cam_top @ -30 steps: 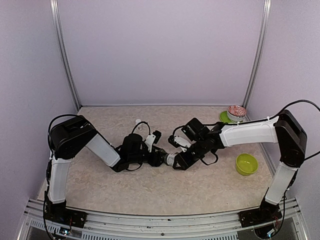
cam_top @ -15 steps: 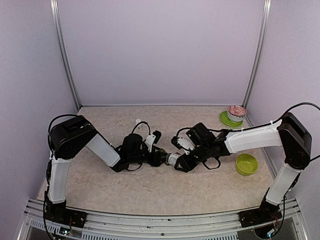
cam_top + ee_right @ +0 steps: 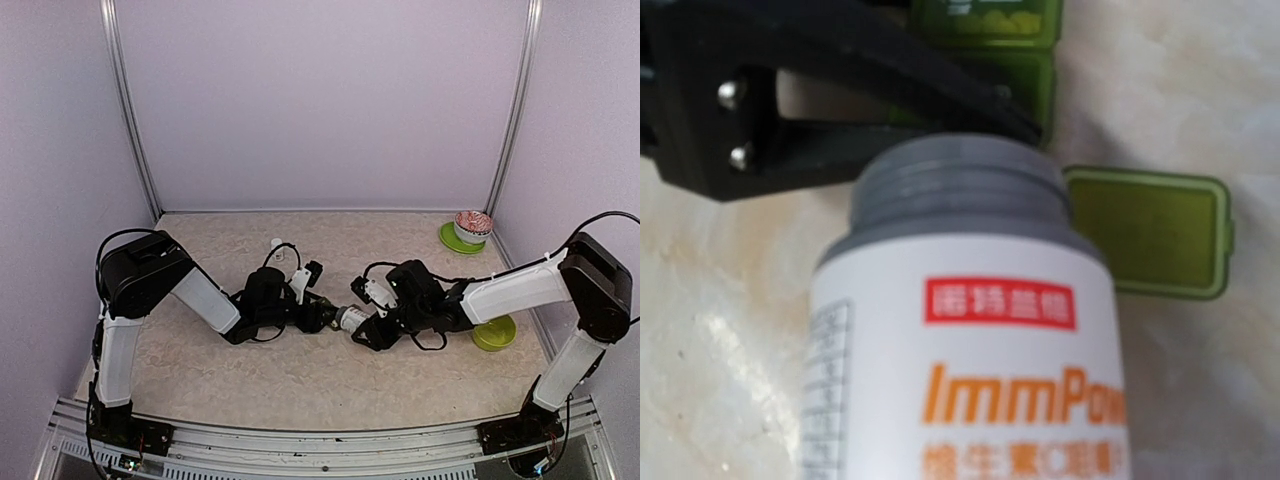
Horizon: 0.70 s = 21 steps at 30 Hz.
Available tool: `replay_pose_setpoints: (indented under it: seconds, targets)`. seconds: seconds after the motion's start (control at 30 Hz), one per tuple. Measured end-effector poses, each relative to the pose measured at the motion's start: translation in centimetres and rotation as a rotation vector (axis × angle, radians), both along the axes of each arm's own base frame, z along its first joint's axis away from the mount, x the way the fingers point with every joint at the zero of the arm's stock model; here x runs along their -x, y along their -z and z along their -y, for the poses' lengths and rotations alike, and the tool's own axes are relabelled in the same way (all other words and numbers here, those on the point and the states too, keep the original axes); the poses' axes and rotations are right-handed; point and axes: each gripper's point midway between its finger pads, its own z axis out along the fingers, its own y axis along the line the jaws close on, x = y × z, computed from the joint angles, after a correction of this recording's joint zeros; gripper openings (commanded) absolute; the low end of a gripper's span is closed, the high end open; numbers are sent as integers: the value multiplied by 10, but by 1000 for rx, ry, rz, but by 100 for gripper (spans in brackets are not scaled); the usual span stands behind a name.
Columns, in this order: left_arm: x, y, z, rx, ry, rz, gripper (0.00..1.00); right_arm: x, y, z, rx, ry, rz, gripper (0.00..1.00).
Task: Sort the pills into containers
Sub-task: Pour the pill into the compartment of the pill container.
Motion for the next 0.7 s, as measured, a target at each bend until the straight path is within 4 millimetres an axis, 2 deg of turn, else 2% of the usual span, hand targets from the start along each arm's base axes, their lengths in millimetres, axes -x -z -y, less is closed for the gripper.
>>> replay_pose_setpoints:
  seconds: [0.57,0.7]
  targets:
    - [0,0,0,0,0,0,67,6,-7,-1,-94,-34,74,0]
    - [0,0,0,0,0,0,71,8,-12,-2,-126,-52,97,0]
